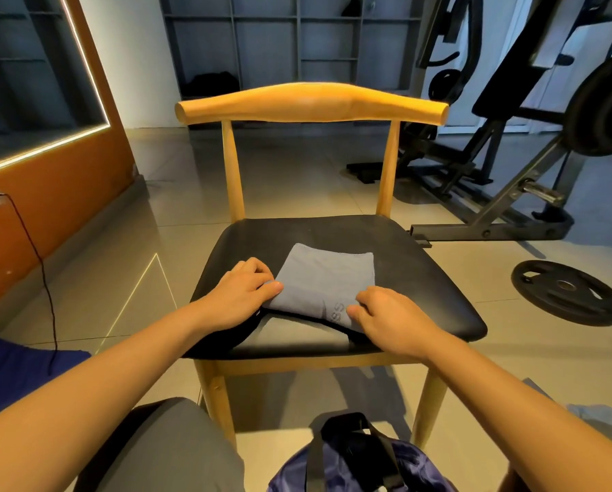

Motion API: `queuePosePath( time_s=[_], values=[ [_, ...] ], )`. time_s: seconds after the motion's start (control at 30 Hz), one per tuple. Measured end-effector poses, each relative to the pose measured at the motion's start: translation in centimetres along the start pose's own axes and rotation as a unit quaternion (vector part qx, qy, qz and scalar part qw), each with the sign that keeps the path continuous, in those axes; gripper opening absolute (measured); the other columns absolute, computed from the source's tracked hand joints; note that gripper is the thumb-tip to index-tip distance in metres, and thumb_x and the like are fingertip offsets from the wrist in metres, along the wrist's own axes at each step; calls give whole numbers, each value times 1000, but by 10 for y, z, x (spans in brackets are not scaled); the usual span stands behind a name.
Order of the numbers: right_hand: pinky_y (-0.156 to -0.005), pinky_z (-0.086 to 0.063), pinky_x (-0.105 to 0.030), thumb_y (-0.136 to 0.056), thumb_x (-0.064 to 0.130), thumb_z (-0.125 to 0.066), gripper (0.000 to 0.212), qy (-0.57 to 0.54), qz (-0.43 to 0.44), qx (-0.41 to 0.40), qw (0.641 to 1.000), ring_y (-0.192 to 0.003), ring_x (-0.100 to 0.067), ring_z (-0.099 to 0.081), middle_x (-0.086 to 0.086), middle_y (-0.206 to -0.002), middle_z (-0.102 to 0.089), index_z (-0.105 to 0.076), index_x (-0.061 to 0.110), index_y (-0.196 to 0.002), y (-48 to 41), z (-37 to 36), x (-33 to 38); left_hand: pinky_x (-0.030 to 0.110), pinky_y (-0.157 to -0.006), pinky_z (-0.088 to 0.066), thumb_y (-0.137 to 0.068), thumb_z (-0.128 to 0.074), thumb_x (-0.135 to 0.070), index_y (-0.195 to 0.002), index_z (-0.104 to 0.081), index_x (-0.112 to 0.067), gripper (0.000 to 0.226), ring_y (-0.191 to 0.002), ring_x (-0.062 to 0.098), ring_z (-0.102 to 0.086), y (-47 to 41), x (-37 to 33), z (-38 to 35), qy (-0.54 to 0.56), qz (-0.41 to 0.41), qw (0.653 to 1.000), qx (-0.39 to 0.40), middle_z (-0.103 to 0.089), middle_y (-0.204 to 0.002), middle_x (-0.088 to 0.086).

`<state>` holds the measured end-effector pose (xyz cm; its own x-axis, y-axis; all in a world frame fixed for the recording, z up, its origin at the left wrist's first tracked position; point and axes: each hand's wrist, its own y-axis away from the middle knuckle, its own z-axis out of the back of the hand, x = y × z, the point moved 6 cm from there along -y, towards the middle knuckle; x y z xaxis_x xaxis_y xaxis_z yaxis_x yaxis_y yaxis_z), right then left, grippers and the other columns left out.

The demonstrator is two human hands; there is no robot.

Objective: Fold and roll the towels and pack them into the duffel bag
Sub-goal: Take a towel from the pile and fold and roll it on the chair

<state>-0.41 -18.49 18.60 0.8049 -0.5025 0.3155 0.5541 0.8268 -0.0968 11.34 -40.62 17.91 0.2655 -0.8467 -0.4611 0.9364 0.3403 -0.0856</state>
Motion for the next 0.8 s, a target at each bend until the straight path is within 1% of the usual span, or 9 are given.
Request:
queuePosePath(
  time_s=[0.07,0.13,0.2,0.3,0.4,0.5,0.57,0.7,0.8],
  values=[
    [-63,-39,-38,-102,41,-45,40,-1,-29,1,1000,-74,-25,-52,-4,-76,-51,-49,12,-75,-4,1,-5,36,-82,-44,-101,-50,-49,-69,-61,-21,44,-87,11,-52,-8,0,2,-6,29,999,-18,-55,-88,-9],
    [-70,-45,-38,-100,46,-50,32,30,-24,-55,998,-80,-22,-54,0,-86,-55,-55,17,-88,-7,9,-8,37,-67,-48,-96,-60,-49,-71,-57,-14,43,-67,15,-56,-14,0,5,19,54,996,-66,-58,-68,-5],
    [-80,-46,-38,-99,42,-55,22,60,21,-116,991,-89,-20,-54,3,-97,-57,-60,21,-101,-7,17,-2,29,-66,-49,-92,-68,-46,-81,-58,-20,30,-70,15,-59,-11,-6,7,40,64,989,-128,-62,-75,-5],
    [-76,-42,-35,-100,38,-51,25,132,94,-130,978,-85,-20,-53,3,-92,-58,-68,22,-93,-3,13,10,20,-71,-44,-94,-65,-44,-86,-62,-26,20,-82,9,-56,2,-17,7,-4,-11,980,-198,-58,-87,-14],
    [-77,-43,-35,-94,55,-54,33,188,110,-115,969,-84,-18,-53,4,-91,-57,-63,24,-93,2,9,13,19,-84,-48,-92,-63,-53,-109,-67,-31,29,-99,4,-56,13,-8,2,4,-73,986,-148,-60,-105,-20],
    [-81,-44,-37,-94,49,-57,28,178,89,-80,977,-92,-21,-54,2,-99,-58,-59,21,-101,-3,6,13,24,-98,-45,-89,-64,-58,-128,-61,-33,46,-112,2,-51,11,0,-4,-14,-92,992,-88,-58,-122,-20],
    [-80,-45,-38,-98,44,-56,25,100,60,-73,990,-90,-21,-54,2,-96,-59,-61,19,-97,-8,11,8,30,-101,-46,-92,-62,-53,-124,-62,-34,37,-113,4,-50,2,1,-5,18,-71,995,-72,-56,-122,-18],
    [-61,-33,-36,-103,35,-47,38,-56,-32,-18,998,-74,-28,-52,-6,-73,-53,-53,6,-79,-23,11,-17,35,-107,-41,-102,-48,-49,-116,-61,-27,29,-118,10,-45,-21,-1,-9,36,-7,999,-15,-47,-129,-10],
    [-61,-36,-37,-104,35,-37,43,-59,-76,-4,995,-74,-31,-54,-5,-70,-51,-53,4,-79,-30,6,-28,37,-105,-42,-103,-44,-50,-111,-64,-22,36,-116,13,-46,-35,2,-12,61,30,998,-12,-47,-123,-9]
  ],
)
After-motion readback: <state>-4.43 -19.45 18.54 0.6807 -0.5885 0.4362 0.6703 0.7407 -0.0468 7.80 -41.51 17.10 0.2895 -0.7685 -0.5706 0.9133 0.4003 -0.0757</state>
